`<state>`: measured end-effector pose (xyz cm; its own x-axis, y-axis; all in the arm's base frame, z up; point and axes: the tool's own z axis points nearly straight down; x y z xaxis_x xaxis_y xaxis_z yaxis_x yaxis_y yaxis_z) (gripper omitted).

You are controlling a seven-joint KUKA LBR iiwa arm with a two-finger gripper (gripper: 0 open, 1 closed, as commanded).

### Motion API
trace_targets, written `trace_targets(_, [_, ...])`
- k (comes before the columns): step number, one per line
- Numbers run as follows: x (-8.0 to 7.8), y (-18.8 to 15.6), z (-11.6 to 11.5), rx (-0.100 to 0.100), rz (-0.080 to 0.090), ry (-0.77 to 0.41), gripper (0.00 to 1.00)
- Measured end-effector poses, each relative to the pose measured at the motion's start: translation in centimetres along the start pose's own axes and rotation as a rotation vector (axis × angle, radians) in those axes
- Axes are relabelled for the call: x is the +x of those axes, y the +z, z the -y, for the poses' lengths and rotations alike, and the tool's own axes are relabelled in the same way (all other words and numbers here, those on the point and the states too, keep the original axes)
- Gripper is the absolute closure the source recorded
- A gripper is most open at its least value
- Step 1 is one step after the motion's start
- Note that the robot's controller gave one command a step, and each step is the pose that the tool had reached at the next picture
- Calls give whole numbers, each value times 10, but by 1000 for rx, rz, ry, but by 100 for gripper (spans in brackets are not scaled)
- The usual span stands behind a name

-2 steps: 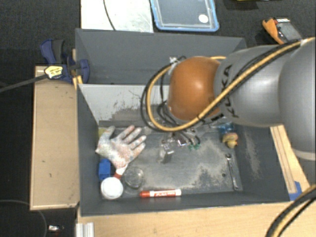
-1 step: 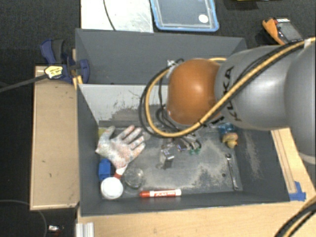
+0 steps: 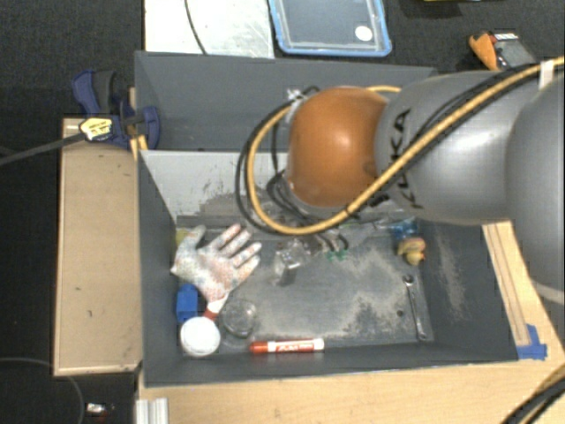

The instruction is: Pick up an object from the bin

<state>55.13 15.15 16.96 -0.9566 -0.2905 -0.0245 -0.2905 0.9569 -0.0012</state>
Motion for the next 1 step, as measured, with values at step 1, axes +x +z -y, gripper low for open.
trace_targets(1, [8, 39, -20, -5, -17, 60, 0])
